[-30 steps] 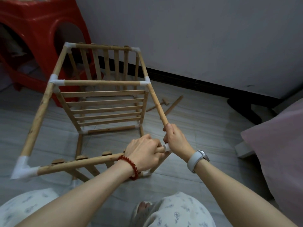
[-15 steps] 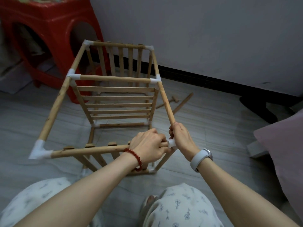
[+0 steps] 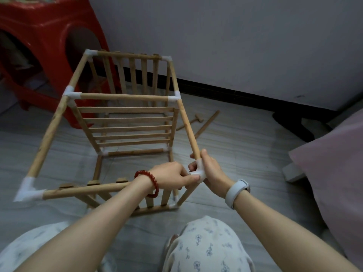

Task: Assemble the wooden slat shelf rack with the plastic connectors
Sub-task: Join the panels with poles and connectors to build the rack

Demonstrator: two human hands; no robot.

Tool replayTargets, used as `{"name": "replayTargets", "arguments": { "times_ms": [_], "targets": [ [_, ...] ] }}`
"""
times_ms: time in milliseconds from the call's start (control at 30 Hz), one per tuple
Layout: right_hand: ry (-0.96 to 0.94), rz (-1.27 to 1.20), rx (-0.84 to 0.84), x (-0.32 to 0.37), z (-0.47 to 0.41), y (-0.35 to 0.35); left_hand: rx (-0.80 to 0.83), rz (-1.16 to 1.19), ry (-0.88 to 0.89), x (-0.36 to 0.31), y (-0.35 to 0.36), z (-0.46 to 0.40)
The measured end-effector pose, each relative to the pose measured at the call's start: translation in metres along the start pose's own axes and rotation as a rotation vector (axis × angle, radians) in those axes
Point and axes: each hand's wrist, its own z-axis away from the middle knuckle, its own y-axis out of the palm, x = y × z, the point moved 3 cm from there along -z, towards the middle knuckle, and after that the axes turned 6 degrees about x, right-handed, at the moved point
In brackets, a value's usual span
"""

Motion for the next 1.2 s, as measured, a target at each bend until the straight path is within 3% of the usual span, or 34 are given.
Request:
{"name": "replayTargets", "arguments": {
  "times_ms": [100, 200, 400, 567, 767, 1200],
  "targets": [
    [0.016, -0.161, -0.019, -0.003, 0.001, -0.007, 0.063, 0.084, 0.011, 0.001, -0.001, 0.0],
    [0.016, -0.07, -0.107, 0.004, 0.0, -0.006, 0.119, 0.155, 0.026, 0.004, -0.005, 0.0],
    [-0.171, 0.613, -0.234, 0.035, -0.008, 0.014, 0.067, -0.203, 0.042, 0.008, -0.007, 0.001],
    [-0.14, 0.988, -0.243, 0.032, -0.002, 0.019, 0.02, -0.382, 0.072, 0.007, -0.007, 0.005],
    [-0.152, 0.99, -0.308, 0.036, -0.004, 0.022, -0.183, -0.481, 0.113, 0.003, -0.008, 0.011],
    [-0.114, 0.977, -0.365, 0.023, -0.01, 0.028, -0.213, -0.394, 0.165, 0.02, -0.008, 0.0]
  ]
}}
